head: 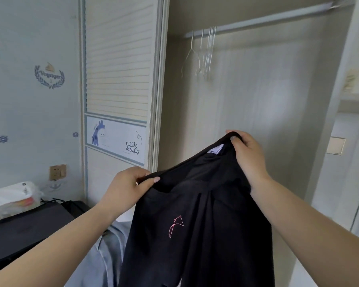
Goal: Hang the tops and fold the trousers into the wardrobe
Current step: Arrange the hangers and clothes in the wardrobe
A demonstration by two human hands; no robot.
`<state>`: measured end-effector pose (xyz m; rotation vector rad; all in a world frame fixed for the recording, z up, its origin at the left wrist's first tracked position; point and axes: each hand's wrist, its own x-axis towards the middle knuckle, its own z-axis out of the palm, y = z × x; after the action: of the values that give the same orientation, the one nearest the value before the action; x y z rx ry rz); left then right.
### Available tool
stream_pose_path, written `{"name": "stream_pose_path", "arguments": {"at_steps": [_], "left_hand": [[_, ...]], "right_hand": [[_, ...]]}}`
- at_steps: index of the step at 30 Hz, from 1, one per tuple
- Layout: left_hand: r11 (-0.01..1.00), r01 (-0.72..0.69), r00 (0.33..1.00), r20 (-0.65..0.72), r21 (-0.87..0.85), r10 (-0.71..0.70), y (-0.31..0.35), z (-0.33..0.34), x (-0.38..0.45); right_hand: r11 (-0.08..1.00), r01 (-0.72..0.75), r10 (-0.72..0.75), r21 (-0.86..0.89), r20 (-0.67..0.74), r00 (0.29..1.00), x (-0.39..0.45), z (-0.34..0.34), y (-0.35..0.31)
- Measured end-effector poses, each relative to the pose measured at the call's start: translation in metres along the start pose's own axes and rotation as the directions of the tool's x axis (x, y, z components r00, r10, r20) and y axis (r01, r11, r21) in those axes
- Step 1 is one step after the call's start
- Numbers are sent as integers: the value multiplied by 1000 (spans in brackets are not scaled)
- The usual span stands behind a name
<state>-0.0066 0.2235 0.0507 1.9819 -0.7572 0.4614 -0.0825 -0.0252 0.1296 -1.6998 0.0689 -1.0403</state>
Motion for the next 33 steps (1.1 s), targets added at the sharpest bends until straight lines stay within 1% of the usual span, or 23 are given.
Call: {"name": "stream_pose_path", "arguments": {"at_steps": [1, 3, 6, 8, 10, 14, 16, 21, 25, 29, 33], "left_hand": [[998, 11, 1000, 21, -57, -10, 1, 3, 11], [974, 37, 998, 51, -223, -26, 5, 10, 29], [898, 66, 998, 26, -435, -61, 14, 30, 68], [813, 83, 996, 22, -576, -86, 21, 42, 98], [726, 108, 993, 32, -679, -117, 27, 53, 125], [522, 131, 988, 69, -843, -136, 30, 73, 179], [468, 115, 990, 61, -876, -129, 29, 79, 204], [458, 49, 996, 8, -887, -91, 28, 87, 264], [419, -10, 999, -29, -908, -40, 34, 92, 310], [323, -45, 998, -53, -945, -16, 40, 96, 359], [266, -53, 999, -52, -963, 11, 44, 96, 405]], "right_hand": [[1000, 2, -2, -2, -15, 1000, 13, -1, 6], [1000, -2, 2, -3, -42, 999, 36, -2, 19], [1000, 7, -7, -2, -86, 996, 82, 0, 45], [1000, 9, -8, 5, -117, 993, 116, 4, 59], [1000, 14, -12, 13, -140, 990, 145, 8, 69], [999, 48, -48, -3, -126, 991, 202, 12, 87], [998, 65, -64, 6, -103, 993, 225, 14, 94], [993, 106, -108, -59, -29, 994, 272, 18, 111], [968, 136, -129, -211, 46, 991, 307, 12, 114], [948, 128, -105, -290, 93, 990, 342, 8, 101], [913, 89, -16, -399, 181, 983, 372, 17, 76]]}}
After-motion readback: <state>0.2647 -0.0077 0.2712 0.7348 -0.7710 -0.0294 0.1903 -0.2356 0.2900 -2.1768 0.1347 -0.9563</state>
